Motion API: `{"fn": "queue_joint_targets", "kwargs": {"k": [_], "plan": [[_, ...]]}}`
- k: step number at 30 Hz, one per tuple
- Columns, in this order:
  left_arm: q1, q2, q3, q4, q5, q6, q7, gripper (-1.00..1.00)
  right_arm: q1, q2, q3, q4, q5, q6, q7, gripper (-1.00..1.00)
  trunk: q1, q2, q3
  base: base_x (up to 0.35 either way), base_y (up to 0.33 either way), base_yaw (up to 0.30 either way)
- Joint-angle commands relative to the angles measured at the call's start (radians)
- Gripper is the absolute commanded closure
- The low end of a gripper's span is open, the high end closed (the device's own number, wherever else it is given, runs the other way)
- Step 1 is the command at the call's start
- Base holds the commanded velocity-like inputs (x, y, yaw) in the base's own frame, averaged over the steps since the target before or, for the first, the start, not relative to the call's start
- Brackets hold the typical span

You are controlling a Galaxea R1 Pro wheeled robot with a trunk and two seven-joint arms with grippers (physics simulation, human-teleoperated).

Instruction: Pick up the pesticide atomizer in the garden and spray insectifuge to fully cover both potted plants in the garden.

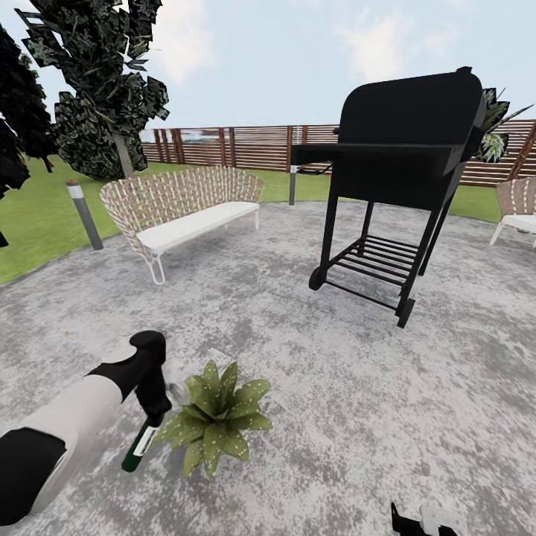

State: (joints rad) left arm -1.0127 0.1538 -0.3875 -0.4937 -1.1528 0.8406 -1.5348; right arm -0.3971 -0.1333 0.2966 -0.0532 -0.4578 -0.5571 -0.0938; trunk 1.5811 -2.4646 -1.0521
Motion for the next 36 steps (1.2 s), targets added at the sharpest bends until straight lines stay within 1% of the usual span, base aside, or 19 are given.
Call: {"fn": "queue_joint_targets", "kwargs": {"k": [1,3,5,8,10,12,13,14,15,17,20,26,28,30,31,33,34,35,36], "plan": [[0.003,0.024,0.001,0.0,0.0,-0.015,-0.01,1.0,0.0,0.0,0.009,0.0,-0.004,-0.001,-0.006,-1.0,0.0,0.0,-0.001,0.0,0.0,0.0],[0.007,0.047,0.003,0.003,0.004,-0.035,-0.009,1.0,0.0,0.0,0.009,0.0,-0.004,-0.001,-0.006,-1.0,0.0,0.0,-0.001,0.0,0.0,0.0],[0.008,0.053,0.005,0.003,0.005,-0.04,-0.006,1.0,0.0,0.0,0.009,0.0,-0.004,-0.001,-0.006,-1.0,0.0,0.0,-0.001,0.0,0.0,0.0],[0.008,0.051,0.004,0.002,0.007,-0.039,0.005,1.0,0.0,0.0,0.009,0.0,-0.004,-0.001,-0.006,-1.0,0.0,0.0,-0.001,0.0,0.0,0.0],[0.008,0.041,0.005,-0.004,0.009,-0.036,0.008,1.0,0.0,0.0,0.009,0.0,-0.004,-0.001,-0.006,-1.0,0.0,0.0,-0.001,0.0,0.0,0.0],[0.007,0.007,0.007,-0.01,0.009,-0.034,0.009,1.0,0.0,0.0,0.009,0.0,-0.004,-0.001,-0.006,-1.0,0.0,0.0,-0.001,0.0,0.0,0.0],[0.007,-0.012,0.007,-0.011,0.008,-0.033,0.023,1.0,0.0,0.0,0.009,0.0,-0.004,-0.001,-0.006,-1.0,0.0,0.0,-0.001,0.0,0.0,0.0],[0.007,-0.028,0.008,-0.012,0.009,-0.032,0.06,1.0,0.0,0.0,0.009,0.0,-0.004,-0.001,-0.006,-1.0,0.0,0.0,-0.001,0.0,0.0,0.0],[0.007,-0.034,0.007,-0.009,0.009,-0.031,0.094,1.0,0.0,0.0,0.009,0.0,-0.004,-0.001,-0.006,-1.0,0.0,0.0,-0.001,0.0,0.0,0.0],[0.008,-0.037,0.016,-0.008,0.01,-0.031,0.112,1.0,0.0,0.0,0.009,0.0,-0.004,-0.001,-0.006,-1.0,0.0,0.0,-0.001,-0.093,0.0,0.0],[0.008,-0.037,0.056,-0.007,0.01,-0.031,0.121,1.0,0.0,0.0,0.009,0.0,-0.004,-0.001,-0.006,-1.0,0.0,0.0,-0.001,-0.286,0.0,0.0],[0.008,-0.037,0.064,-0.005,0.011,-0.032,0.123,1.0,0.0,0.0,0.009,0.0,-0.004,-0.001,-0.006,-1.0,0.0,0.0,-0.001,-0.333,0.0,0.0],[0.011,-0.037,0.065,-0.007,0.022,-0.033,0.124,1.0,0.0,0.0,0.009,0.0,-0.004,-0.001,-0.006,-1.0,0.0,0.0,-0.001,-0.336,0.0,0.0],[0.028,-0.03,0.065,-0.009,0.071,-0.049,0.14,1.0,0.0,0.0,0.009,0.0,-0.004,-0.001,-0.006,-1.0,0.0,0.0,-0.001,-0.336,0.0,0.0],[0.04,-0.029,0.065,-0.01,0.096,-0.074,0.17,1.0,0.0,0.0,0.009,0.0,-0.004,-0.001,-0.006,-1.0,0.0,0.0,-0.001,-0.336,0.0,0.0],[0.08,-0.029,0.065,-0.002,0.209,-0.19,0.267,1.0,0.0,0.0,0.008,0.0,-0.004,-0.001,-0.006,-1.0,0.0,0.0,-0.001,-0.336,0.0,0.0],[0.139,-0.026,0.065,0.001,0.349,-0.332,0.369,1.0,0.0,-0.001,0.007,-0.001,-0.004,-0.001,-0.006,-1.0,0.0,0.0,-0.001,-0.336,0.0,0.0],[0.182,-0.021,0.066,0.005,0.428,-0.453,0.447,1.0,0.0,-0.001,0.007,-0.003,-0.005,-0.001,-0.005,-1.0,0.0,0.0,-0.001,-0.336,0.0,0.0],[0.2,-0.018,0.066,0.006,0.457,-0.506,0.47,1.0,0.0,-0.002,0.007,-0.004,-0.004,-0.001,-0.005,-1.0,0.0,0.0,-0.001,-0.336,0.0,0.0]]}}
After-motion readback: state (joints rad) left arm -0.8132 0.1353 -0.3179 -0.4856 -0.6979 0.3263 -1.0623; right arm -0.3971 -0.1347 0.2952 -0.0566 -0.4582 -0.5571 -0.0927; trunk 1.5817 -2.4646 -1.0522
